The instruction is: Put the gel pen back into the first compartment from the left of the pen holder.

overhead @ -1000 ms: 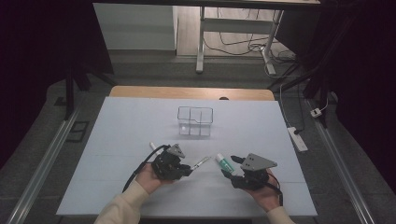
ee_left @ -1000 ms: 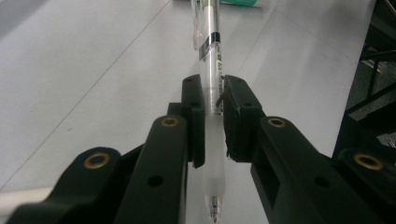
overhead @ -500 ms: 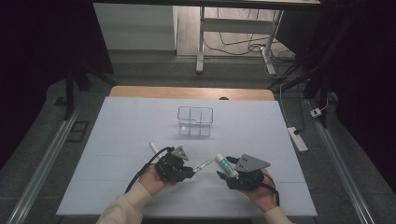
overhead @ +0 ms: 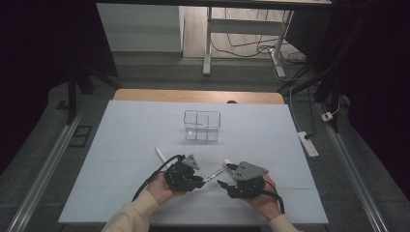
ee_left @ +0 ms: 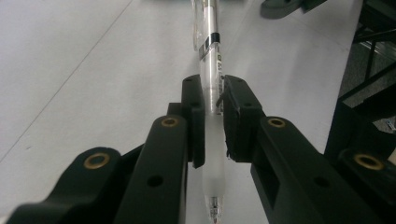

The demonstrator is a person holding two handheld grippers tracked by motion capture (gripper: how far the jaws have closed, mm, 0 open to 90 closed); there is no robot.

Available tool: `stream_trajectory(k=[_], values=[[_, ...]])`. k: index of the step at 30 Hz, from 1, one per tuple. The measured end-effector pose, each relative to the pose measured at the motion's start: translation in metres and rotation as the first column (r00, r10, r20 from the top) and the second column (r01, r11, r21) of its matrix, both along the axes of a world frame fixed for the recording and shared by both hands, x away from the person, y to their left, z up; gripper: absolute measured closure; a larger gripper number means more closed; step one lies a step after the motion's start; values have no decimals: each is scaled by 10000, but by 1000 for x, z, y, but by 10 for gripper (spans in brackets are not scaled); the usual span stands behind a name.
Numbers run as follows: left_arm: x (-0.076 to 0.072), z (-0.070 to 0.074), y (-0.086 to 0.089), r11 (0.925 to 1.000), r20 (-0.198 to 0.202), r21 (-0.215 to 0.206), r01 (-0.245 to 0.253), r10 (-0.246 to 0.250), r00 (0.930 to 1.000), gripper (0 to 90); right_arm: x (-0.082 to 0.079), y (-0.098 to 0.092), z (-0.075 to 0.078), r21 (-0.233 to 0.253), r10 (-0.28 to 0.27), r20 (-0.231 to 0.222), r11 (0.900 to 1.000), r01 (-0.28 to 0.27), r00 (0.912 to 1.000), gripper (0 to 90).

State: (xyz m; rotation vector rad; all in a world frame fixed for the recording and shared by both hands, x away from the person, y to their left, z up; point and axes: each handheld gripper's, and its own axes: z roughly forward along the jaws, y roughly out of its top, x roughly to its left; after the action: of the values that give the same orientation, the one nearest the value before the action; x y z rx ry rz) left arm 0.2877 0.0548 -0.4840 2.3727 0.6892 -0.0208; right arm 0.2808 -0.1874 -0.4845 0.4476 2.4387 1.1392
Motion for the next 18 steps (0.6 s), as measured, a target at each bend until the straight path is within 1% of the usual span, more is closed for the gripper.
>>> stream_trajectory(k=[6,8,10,12,15,16,18], values=[[0,-1,-2,9999,-21,73,152,-152,9999,796,-1,6,-2,-209,223,56,9995,-222,9997,375],[-1,-1,-3,9998,-47,68,165,-164,9999,796,-1,8,-2,-466,384,139,9982,-378,9992,379],[-1,-1,-4,9997,-64,80,209,-209,9998,796,-1,11,-4,-567,503,179,9972,-492,9986,380],[-1,-2,-5,9997,-100,61,249,-248,9996,796,-2,12,-5,-780,682,150,9947,-669,9976,384],[-1,-2,-7,9989,-126,113,444,-443,9989,795,-2,16,-7,-1036,863,158,9910,-842,9961,395],[-1,-2,-7,9989,-156,92,466,-464,9988,795,-2,17,-7,-1157,959,163,9889,-934,9953,400],[-1,-2,-7,9988,-249,-80,485,-487,9985,795,-3,19,-9,-1474,1097,170,9834,-1060,9938,416]])
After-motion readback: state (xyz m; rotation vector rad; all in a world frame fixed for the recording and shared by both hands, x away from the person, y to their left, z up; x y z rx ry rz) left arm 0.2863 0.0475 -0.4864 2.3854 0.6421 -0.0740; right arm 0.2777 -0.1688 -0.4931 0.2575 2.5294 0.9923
